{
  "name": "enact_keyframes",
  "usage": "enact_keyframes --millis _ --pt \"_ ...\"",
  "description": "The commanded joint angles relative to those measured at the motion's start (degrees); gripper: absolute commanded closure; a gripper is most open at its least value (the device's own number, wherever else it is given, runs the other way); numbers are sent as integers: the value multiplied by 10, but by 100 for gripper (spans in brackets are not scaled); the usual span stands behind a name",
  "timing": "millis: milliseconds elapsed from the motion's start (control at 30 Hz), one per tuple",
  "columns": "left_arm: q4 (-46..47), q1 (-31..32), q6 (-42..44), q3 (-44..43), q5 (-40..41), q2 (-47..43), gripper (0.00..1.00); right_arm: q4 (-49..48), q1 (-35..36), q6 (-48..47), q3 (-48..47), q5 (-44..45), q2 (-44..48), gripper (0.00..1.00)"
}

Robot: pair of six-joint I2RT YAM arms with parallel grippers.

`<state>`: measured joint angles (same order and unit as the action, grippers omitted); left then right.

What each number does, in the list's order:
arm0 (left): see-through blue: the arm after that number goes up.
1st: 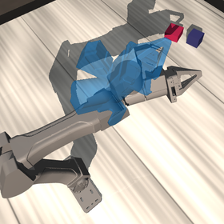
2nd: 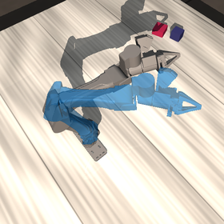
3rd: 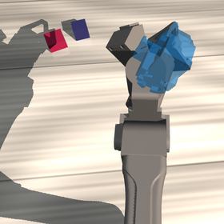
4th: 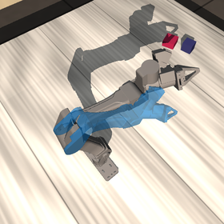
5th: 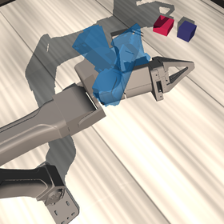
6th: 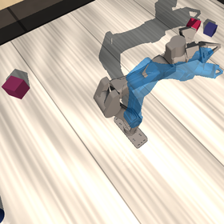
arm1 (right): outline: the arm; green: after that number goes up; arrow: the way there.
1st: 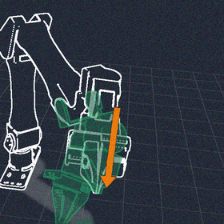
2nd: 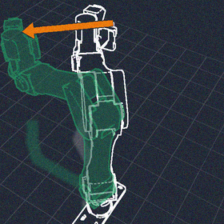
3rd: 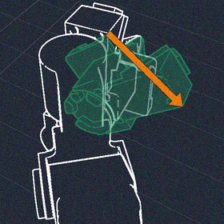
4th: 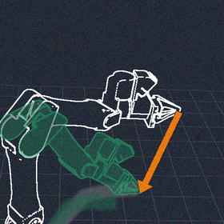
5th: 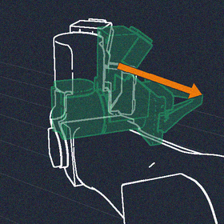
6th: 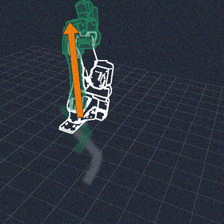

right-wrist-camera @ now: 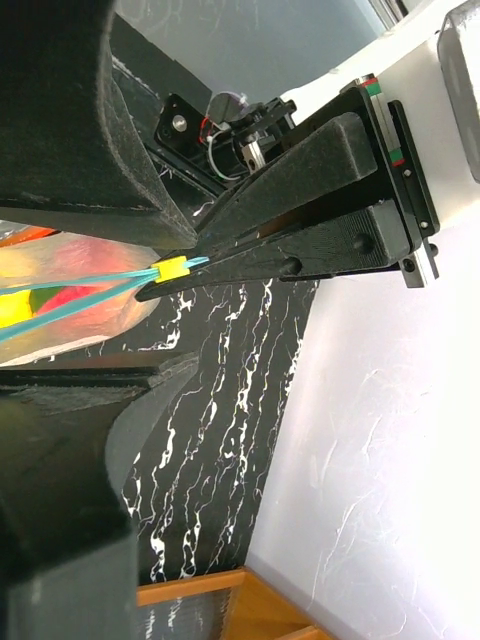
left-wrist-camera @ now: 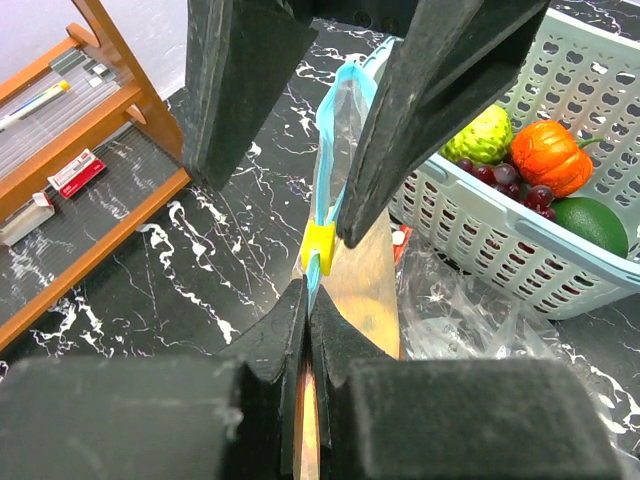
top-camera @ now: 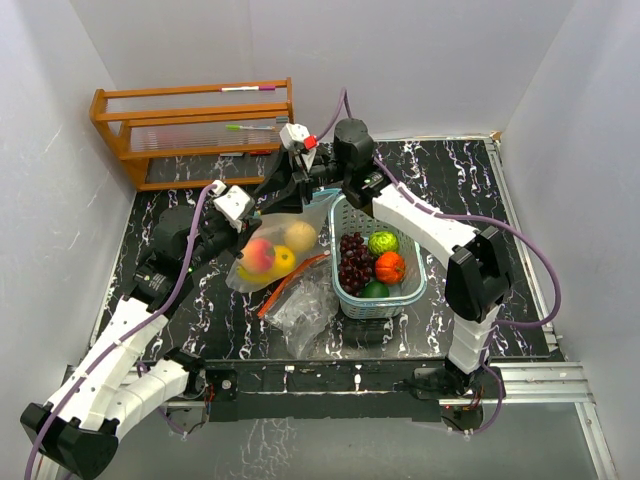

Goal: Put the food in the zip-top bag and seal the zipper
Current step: Zip the zipper food storage bag at the center of the board.

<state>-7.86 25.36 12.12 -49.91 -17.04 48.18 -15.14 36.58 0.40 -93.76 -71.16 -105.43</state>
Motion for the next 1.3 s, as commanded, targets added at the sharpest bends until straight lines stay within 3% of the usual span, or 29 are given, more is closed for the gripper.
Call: enact_keyframes --millis 0,733,1000,1267 --pt "9 2 -3 -19 -12 -5 100 2 9 -1 -29 3 -7 54" --pt "9 2 -6 -22 -10 -4 100 46 12 -23 -14 -14 1 66" --pt "4 2 -4 -28 -8 -4 100 81 11 -39 -33 4 -9 92" --pt "-29 2 14 -71 21 -17 100 123 -13 -73 -10 31 7 92"
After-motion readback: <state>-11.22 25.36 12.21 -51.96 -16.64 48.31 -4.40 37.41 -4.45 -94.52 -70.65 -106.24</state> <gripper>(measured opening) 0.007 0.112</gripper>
